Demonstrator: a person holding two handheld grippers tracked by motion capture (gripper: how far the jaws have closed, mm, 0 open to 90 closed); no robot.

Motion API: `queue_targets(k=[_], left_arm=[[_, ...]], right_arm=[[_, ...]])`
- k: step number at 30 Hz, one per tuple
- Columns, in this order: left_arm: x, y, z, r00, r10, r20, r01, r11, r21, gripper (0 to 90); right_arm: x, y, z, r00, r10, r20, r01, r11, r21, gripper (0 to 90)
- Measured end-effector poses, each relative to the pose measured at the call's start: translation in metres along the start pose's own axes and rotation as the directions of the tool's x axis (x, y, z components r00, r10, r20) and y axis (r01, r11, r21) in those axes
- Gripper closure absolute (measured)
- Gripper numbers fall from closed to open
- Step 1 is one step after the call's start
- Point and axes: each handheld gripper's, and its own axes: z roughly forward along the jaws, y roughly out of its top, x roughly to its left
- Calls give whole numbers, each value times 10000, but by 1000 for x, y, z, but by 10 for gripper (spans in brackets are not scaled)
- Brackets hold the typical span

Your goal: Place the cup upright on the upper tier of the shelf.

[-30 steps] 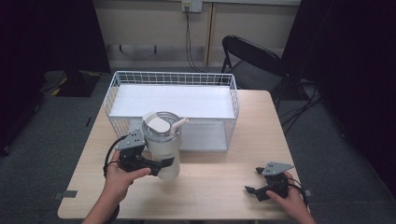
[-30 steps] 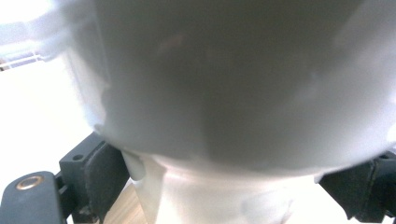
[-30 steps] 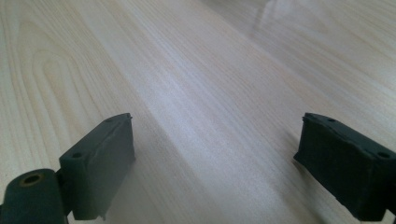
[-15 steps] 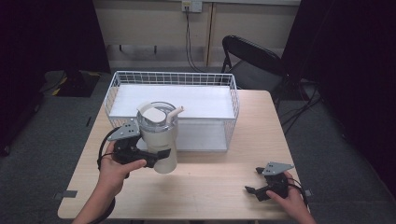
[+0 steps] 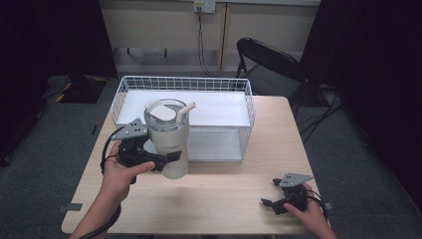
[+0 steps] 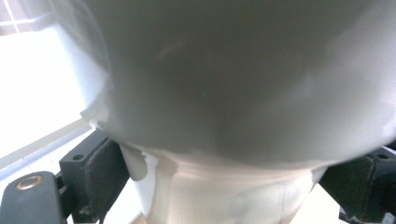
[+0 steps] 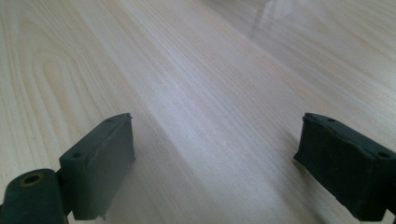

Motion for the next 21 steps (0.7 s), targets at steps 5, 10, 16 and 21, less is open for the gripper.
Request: queue_targets(k=[5, 10, 16, 21], left_arm=[[0, 8, -1, 10000, 27, 41, -27, 10000, 19, 104], [0, 14, -2, 9999, 21, 110, -21, 10000, 4, 104], [0, 22, -3, 9999, 58, 127, -59, 9999, 113, 105], [-1, 33, -5, 9996, -33, 297, 29, 9999, 144, 104]], right_arm=[[0, 0, 0, 10000, 0, 0, 0, 10000, -1, 102], [0, 0, 0, 10000, -1, 1, 1, 10000, 1, 102], [0, 0, 0, 10000, -2, 0, 2, 10000, 0, 102], [0, 0, 0, 10000, 2, -2, -2, 10000, 0, 102]])
